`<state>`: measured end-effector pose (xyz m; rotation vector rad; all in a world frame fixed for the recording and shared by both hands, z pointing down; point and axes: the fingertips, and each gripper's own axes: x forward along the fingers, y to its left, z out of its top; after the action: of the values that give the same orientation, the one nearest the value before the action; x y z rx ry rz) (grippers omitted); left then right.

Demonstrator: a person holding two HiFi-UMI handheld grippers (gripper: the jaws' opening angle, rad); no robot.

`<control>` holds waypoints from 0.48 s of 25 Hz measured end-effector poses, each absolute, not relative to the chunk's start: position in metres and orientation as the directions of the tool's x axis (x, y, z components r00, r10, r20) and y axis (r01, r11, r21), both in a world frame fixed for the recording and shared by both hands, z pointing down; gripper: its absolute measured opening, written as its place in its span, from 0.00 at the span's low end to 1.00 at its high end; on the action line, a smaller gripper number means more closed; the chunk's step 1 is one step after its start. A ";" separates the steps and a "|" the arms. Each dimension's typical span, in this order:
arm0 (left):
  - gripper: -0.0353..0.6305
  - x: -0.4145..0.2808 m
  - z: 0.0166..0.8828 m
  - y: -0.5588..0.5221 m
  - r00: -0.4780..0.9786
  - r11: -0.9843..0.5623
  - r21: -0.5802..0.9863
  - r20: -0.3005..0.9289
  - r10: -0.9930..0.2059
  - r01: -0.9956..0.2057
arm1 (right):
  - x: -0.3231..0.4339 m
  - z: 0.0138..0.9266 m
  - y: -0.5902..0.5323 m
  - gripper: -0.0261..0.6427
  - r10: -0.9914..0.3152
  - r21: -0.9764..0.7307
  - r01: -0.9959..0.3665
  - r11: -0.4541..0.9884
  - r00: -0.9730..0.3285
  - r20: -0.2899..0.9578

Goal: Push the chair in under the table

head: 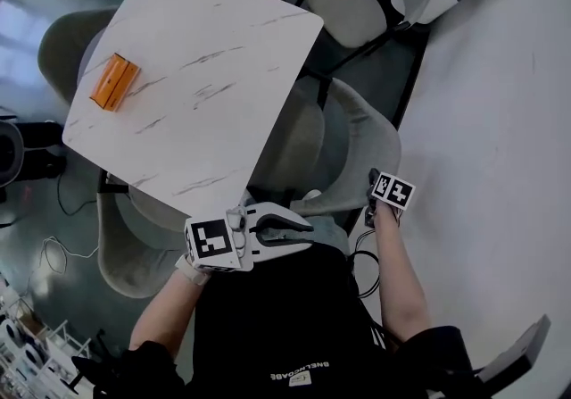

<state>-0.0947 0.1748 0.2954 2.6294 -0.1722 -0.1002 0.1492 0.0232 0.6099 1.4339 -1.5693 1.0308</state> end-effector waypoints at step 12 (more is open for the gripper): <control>0.13 -0.074 0.254 0.098 0.962 -0.884 0.399 -0.019 -0.272 -0.242 | 0.142 0.467 0.003 0.31 -0.638 -0.176 -0.976 0.131 -0.219 0.739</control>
<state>-0.0743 0.0980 0.2543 2.7103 -0.3705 -0.1037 0.1420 0.0027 0.4670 1.5483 -1.9196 0.8975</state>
